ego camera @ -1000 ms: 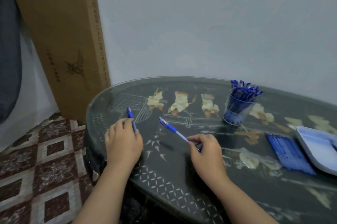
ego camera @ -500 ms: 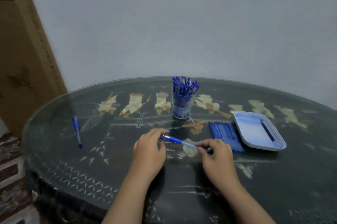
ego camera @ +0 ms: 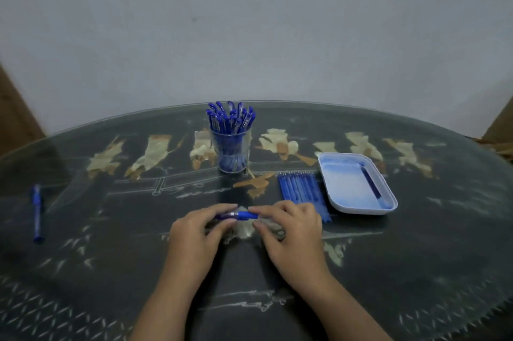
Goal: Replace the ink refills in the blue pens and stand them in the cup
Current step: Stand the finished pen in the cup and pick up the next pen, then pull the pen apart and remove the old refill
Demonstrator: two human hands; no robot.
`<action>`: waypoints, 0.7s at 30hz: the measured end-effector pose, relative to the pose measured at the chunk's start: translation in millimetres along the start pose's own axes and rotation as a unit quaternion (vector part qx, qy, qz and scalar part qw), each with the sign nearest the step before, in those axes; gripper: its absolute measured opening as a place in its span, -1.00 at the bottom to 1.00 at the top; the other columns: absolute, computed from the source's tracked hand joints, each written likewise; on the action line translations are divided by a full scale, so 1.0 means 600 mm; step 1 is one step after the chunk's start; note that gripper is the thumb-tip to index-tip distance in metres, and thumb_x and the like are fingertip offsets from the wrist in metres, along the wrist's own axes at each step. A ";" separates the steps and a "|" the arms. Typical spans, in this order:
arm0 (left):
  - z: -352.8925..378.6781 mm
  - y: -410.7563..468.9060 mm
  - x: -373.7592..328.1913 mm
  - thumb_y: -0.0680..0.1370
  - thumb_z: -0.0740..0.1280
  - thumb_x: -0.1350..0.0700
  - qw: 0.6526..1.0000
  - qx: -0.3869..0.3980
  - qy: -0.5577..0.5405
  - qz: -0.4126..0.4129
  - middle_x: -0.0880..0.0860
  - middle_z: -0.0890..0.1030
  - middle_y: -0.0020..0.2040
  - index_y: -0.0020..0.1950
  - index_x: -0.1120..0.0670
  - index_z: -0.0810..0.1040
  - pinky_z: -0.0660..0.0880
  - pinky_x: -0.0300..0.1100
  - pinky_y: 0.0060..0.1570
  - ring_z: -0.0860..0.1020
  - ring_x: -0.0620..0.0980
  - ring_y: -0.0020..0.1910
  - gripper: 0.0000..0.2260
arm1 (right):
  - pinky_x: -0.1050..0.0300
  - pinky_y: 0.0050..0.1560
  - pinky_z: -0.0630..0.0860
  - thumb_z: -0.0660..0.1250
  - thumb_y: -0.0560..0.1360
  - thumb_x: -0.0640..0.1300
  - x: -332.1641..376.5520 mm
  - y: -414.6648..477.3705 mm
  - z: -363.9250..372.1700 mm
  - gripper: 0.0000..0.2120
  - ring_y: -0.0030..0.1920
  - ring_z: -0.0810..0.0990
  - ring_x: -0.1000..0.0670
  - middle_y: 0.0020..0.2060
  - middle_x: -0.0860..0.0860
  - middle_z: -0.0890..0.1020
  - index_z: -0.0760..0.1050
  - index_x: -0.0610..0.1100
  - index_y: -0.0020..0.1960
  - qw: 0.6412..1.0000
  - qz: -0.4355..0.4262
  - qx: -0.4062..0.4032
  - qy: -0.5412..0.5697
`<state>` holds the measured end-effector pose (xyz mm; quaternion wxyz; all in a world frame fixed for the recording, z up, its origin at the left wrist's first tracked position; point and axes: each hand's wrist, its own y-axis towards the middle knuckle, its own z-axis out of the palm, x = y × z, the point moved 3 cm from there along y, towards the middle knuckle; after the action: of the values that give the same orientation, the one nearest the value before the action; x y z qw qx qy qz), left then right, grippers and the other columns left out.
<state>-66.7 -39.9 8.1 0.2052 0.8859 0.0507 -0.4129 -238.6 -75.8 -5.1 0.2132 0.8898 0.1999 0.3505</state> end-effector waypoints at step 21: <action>0.014 0.003 0.005 0.49 0.25 -0.11 0.992 -0.011 -0.002 0.123 -0.34 0.57 -0.01 0.04 -0.22 0.52 0.49 0.11 0.02 0.55 -0.30 -0.07 -0.85 | 0.21 -0.02 0.27 0.29 0.48 0.07 -0.002 -0.002 -0.006 -0.82 -0.06 0.32 0.15 -0.31 0.20 0.49 0.63 0.22 0.00 0.992 -0.009 -0.090 0.086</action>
<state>-70.2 -45.5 1.6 0.2642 0.8824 -0.0546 -0.3855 -242.4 -74.3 -4.1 0.2771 0.8319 0.1930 0.4404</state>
